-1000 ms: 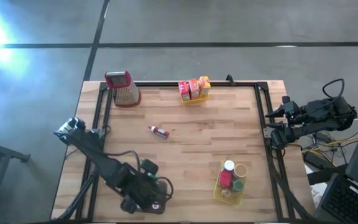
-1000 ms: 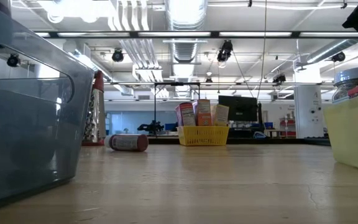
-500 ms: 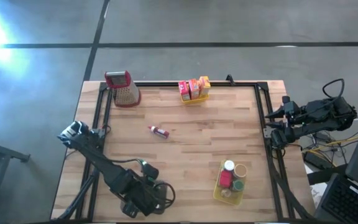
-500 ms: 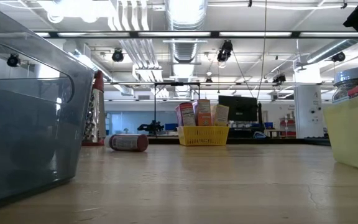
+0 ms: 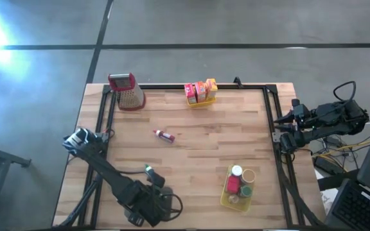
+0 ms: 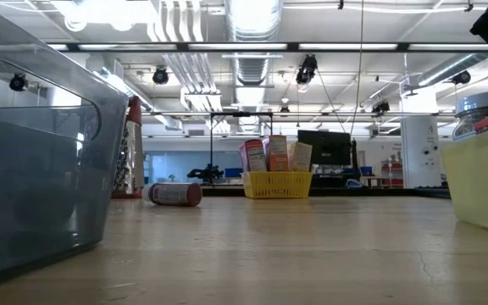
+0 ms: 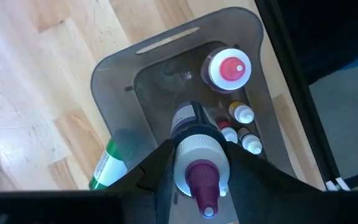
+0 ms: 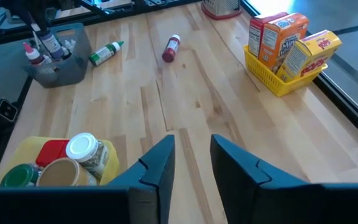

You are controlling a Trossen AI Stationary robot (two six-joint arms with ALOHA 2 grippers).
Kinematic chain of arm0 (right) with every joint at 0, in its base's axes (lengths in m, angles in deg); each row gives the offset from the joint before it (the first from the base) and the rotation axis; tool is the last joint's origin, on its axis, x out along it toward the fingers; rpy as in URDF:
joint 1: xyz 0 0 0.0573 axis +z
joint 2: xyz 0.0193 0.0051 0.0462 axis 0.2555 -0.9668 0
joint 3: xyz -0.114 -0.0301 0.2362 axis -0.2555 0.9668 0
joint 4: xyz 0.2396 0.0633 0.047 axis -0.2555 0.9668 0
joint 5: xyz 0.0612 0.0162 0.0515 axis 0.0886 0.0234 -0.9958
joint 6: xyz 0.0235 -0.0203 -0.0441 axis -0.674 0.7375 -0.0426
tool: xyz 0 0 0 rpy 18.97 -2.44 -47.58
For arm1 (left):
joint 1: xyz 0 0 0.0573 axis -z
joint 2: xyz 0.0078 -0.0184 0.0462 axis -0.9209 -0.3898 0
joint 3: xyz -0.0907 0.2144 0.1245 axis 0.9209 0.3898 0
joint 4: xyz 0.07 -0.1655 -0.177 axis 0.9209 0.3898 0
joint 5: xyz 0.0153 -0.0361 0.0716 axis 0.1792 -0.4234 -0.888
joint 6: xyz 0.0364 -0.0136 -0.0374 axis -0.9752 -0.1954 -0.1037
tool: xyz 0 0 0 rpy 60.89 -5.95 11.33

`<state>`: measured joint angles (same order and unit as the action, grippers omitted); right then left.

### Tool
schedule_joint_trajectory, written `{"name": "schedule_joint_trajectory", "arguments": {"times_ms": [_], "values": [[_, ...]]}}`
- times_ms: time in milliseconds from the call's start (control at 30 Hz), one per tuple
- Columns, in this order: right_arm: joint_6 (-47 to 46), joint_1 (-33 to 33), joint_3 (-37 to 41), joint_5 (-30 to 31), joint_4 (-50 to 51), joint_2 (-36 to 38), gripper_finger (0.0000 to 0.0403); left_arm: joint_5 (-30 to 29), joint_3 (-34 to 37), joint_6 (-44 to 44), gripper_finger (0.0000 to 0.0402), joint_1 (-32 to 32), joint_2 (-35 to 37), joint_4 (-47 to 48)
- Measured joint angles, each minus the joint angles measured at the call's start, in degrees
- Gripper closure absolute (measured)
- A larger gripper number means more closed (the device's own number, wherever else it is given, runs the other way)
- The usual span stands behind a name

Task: Pick & Place Kitchen Items
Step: Put the large violet food coloring bottle into the black bin

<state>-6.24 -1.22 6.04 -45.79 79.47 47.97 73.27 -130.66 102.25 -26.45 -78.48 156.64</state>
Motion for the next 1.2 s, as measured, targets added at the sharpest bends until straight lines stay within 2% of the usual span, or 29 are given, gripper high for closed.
{"name": "schedule_joint_trajectory", "arguments": {"times_ms": [667,933,1200], "values": [[0.00,0.00,0.00,0.00,0.00,0.00,0.0365,-0.95,6.86,-1.14,0.0275,2.69,-0.27,-6.92],[0.00,0.00,0.00,0.00,0.01,0.00,0.0368,-0.74,7.95,-2.74,0.0275,2.70,-0.27,-8.76],[0.01,0.00,0.00,0.00,0.02,0.01,0.0347,0.42,8.19,-2.84,0.0275,2.69,-0.23,-9.66]]}}
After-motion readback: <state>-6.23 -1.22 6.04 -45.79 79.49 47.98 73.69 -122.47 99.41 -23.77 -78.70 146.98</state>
